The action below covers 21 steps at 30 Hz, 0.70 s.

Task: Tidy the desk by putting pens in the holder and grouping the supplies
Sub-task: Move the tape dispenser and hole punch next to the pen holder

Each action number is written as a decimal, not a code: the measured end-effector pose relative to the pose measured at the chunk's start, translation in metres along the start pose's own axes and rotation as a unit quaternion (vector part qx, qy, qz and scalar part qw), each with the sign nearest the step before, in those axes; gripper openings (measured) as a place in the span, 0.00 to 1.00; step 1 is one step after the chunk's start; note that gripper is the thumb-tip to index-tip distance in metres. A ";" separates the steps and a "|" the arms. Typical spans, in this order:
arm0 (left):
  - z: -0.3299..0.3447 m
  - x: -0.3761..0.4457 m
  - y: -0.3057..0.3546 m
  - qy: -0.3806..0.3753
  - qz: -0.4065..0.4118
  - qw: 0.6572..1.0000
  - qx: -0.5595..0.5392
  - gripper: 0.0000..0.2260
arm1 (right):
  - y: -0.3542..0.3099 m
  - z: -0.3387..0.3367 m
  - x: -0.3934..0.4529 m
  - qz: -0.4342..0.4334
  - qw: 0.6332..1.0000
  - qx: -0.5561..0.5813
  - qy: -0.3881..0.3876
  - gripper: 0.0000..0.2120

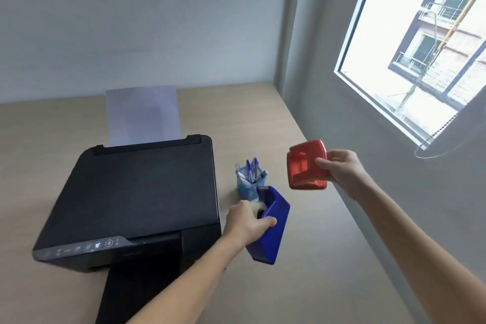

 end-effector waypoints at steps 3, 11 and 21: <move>0.026 0.021 -0.022 0.015 -0.057 0.997 0.056 0.14 | 0.048 -0.007 0.029 0.056 0.998 -0.029 0.013 0.09; 0.053 0.042 -0.065 0.016 -0.169 0.979 0.117 0.12 | 0.135 0.032 0.064 0.135 0.981 -0.136 -0.039 0.07; 0.052 0.063 -0.074 0.057 -0.205 0.971 0.112 0.17 | 0.143 0.077 0.081 0.129 0.980 -0.136 -0.068 0.09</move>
Point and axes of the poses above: each hand's wrist, its own x-axis towards the middle knuckle, its own z-axis out of the palm, y = z × x, the point moved 7 cm from there along x, towards the middle knuckle, and after that the axes turned 15 degrees about z, right-handed, at the moved point
